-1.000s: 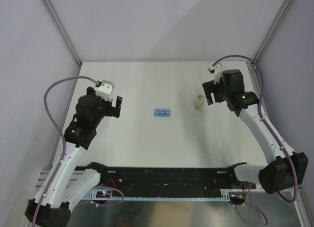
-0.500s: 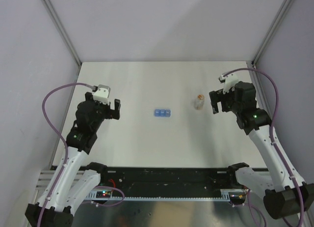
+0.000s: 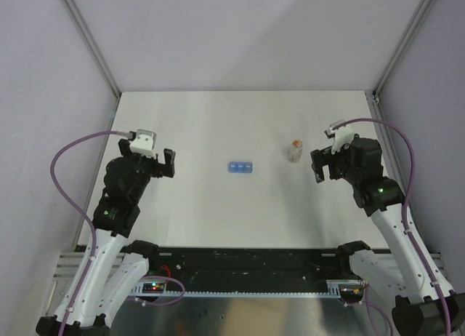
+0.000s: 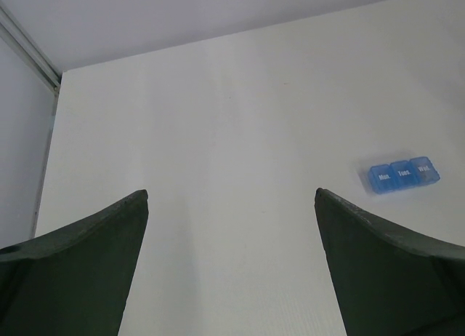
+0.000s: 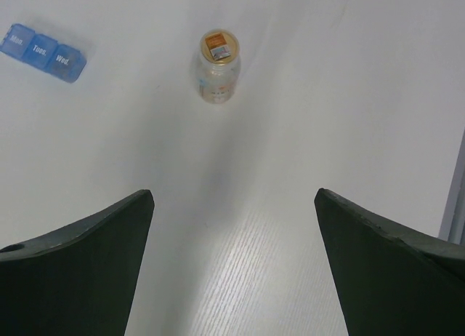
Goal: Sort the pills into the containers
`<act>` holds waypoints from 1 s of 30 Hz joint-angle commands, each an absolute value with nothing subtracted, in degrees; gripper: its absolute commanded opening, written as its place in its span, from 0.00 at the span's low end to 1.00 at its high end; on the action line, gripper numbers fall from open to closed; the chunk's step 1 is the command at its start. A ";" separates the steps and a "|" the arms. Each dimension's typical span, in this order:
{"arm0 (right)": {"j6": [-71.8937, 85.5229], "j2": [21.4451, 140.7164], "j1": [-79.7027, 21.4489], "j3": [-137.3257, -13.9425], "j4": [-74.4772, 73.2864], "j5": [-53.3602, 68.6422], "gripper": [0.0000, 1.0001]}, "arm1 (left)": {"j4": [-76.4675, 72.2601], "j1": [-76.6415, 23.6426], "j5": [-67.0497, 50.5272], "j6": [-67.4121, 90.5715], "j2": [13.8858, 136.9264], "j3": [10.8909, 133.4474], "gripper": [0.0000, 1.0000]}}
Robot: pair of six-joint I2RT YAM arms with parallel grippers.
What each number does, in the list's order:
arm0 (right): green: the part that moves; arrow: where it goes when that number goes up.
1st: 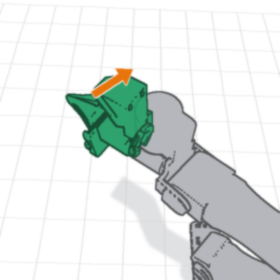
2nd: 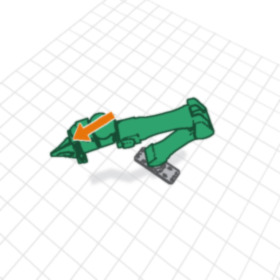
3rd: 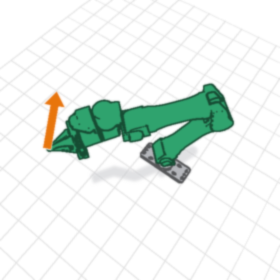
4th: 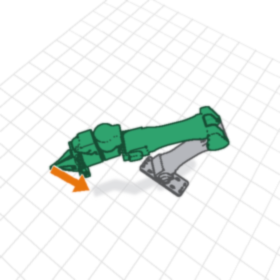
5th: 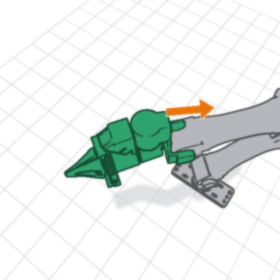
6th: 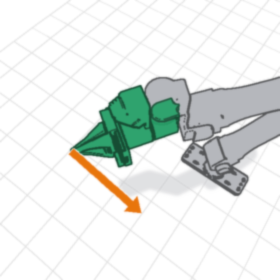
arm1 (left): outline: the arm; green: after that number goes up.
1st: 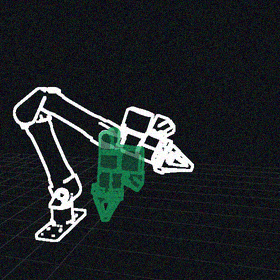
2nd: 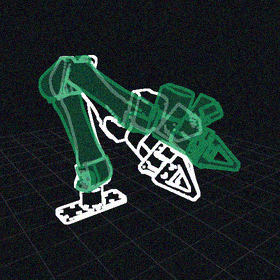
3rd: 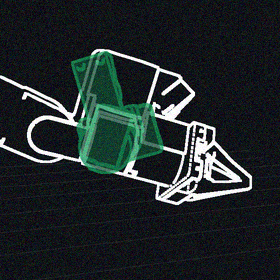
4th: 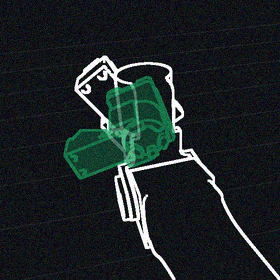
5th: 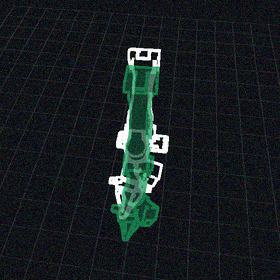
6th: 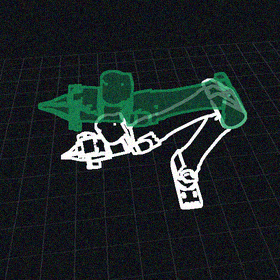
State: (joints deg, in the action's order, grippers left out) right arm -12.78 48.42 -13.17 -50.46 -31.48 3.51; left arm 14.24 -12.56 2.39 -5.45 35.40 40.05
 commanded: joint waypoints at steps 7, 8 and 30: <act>-9.71 42.70 -11.46 -48.47 -30.98 4.40 0.99 | 12.74 -12.00 2.67 -3.57 31.04 38.92 1.00; -9.42 42.40 -11.40 -48.45 -31.31 4.44 1.00 | 12.79 -11.98 2.52 -3.41 30.55 38.75 1.00; -9.68 31.78 -7.31 -42.09 -26.26 3.75 0.99 | 8.63 -11.95 1.99 -4.93 23.42 32.97 1.00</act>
State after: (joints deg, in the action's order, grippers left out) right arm -9.08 33.21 -8.58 -42.65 -29.54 3.92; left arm 13.47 -12.56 1.10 -4.51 24.58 32.93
